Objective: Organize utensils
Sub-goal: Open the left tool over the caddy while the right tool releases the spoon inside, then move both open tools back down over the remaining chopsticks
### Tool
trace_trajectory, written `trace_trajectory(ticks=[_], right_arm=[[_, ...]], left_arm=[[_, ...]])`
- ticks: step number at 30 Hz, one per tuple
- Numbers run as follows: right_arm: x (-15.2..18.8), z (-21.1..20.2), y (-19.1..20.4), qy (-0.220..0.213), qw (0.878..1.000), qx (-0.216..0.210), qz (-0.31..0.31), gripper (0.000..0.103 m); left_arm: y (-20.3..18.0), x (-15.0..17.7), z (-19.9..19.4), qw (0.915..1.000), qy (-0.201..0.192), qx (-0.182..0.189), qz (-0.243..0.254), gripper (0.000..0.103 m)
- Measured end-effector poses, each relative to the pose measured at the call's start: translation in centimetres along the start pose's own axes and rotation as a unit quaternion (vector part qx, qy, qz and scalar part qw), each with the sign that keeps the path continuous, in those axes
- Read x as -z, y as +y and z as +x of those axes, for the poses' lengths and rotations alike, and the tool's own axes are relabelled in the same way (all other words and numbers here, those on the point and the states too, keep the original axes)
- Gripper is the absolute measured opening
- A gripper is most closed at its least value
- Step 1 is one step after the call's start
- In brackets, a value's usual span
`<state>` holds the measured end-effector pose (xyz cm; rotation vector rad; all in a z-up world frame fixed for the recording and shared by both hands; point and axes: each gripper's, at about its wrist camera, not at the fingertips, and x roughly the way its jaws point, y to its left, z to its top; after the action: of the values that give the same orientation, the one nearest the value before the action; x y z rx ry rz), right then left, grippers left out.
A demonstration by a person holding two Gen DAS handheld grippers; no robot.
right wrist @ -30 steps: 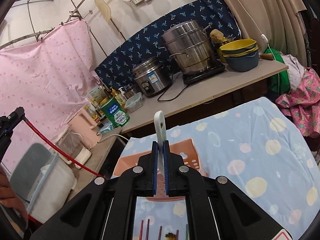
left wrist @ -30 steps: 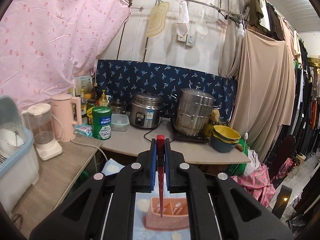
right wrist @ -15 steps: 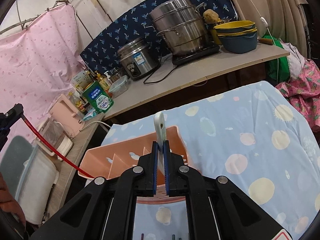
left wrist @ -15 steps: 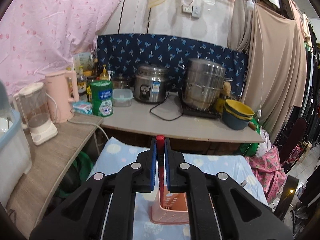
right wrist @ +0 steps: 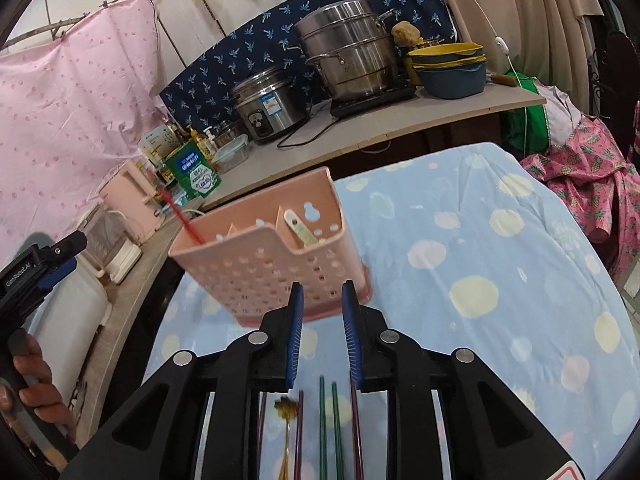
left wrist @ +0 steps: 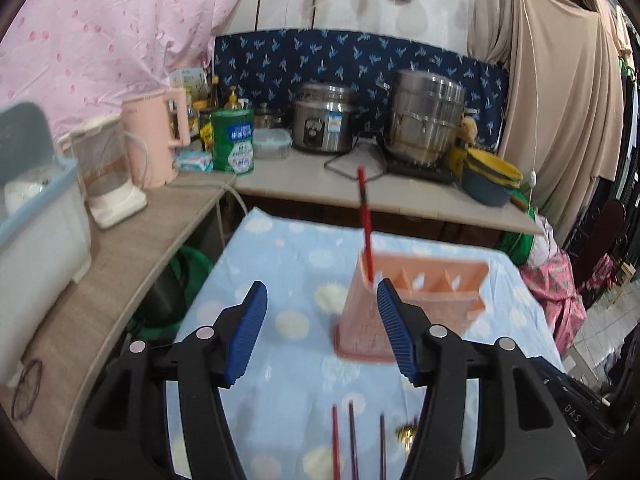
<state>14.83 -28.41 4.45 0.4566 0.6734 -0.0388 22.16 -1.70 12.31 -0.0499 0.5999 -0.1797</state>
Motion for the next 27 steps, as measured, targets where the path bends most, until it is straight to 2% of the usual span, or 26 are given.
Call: trace_trajectory(ticks=[8,14,19,27], right_arm=[[7.5,-3.6,-0.8,0.047,0.998,0.03,-0.019,0.027],[12.5,-5.1,-1.7,0.083,0.994,0.056,-0.031,0.027],[15.1,-5.4,-2.6,0.111,0.992,0.063,-0.023,0.027],[17.1,-5.4,-2.0,0.13,0.989,0.064,-0.038,0.027]], left_arm=[[1.0,7.8,-1.9,0.9974,0.071,-0.004,0.016,0.054],[1.2,13.0,-2.5,0.9921,0.121,-0.006,0.032,0.054],[1.2,16.5,-2.8,0.9872,0.155,-0.003,0.038,0.054],[1.0,19.3,-3.2,0.9822,0.184,0.002,0.039,0.054]])
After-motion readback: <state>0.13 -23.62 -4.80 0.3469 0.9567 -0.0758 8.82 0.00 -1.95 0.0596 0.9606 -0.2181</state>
